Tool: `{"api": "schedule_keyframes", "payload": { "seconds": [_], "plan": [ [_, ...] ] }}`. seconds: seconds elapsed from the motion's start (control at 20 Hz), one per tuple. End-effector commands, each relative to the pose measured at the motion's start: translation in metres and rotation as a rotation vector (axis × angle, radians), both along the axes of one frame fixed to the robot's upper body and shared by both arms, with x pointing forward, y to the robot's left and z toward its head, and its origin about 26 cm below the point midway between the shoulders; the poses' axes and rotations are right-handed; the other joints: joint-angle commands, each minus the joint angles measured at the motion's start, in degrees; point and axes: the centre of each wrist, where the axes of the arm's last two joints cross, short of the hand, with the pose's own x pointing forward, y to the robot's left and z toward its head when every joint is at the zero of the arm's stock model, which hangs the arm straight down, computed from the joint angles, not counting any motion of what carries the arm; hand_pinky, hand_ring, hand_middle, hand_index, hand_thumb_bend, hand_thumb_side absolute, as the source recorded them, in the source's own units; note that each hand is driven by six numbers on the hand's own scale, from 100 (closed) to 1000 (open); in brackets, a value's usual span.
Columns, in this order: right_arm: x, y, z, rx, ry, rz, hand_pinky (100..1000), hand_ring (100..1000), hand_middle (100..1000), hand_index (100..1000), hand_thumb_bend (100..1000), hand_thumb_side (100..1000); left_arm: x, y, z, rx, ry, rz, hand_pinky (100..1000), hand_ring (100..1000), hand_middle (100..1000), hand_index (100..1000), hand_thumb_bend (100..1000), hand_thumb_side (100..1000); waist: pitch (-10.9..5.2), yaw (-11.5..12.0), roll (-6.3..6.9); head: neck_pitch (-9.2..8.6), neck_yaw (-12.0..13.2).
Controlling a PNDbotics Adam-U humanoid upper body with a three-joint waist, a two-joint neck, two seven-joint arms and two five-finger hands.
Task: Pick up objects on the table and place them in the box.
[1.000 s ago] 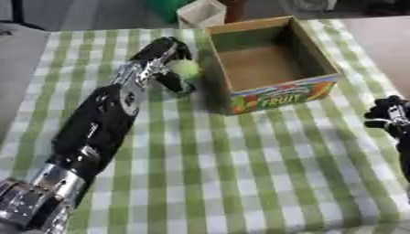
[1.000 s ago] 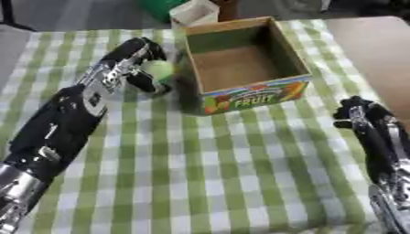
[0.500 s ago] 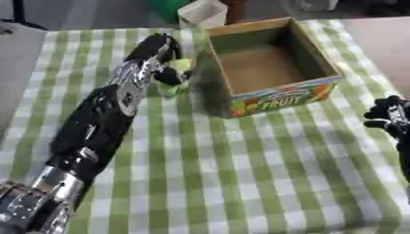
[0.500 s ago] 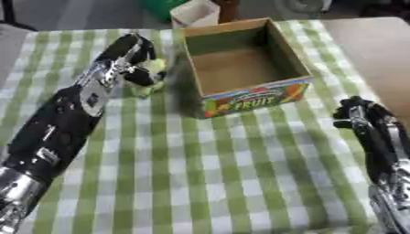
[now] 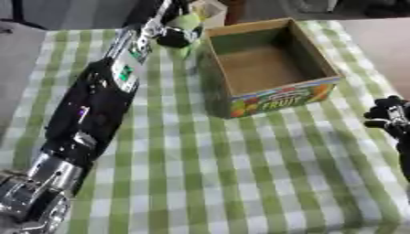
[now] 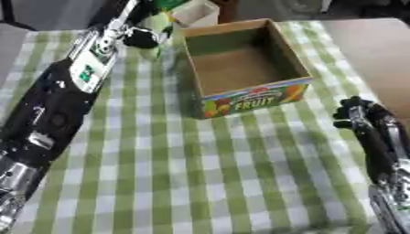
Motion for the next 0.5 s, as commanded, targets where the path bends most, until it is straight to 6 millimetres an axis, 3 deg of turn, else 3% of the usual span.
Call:
{"api": "schedule_keyframes", "payload": {
  "seconds": [0.05,0.25,0.5],
  "plan": [
    [0.003,0.000,0.010,-0.010,-0.029,0.015,615,628,552,661,100,607,-0.009,-0.022,0.023,-0.033,-0.074,-0.096,407,364,317,438,265,100,-0.84,-0.5,-0.21,-0.87,0.7],
    [0.005,0.005,0.012,-0.012,-0.033,0.036,615,628,552,661,100,608,-0.013,-0.045,0.019,0.000,-0.086,-0.177,433,389,341,464,317,100,-0.64,-1.7,0.05,-1.40,1.6],
    [0.008,0.011,0.016,-0.009,-0.045,0.063,615,628,552,661,100,612,-0.009,-0.056,-0.005,0.122,-0.051,-0.226,493,456,405,520,458,100,-0.02,-3.5,0.50,-2.25,2.3]
  ]
}}
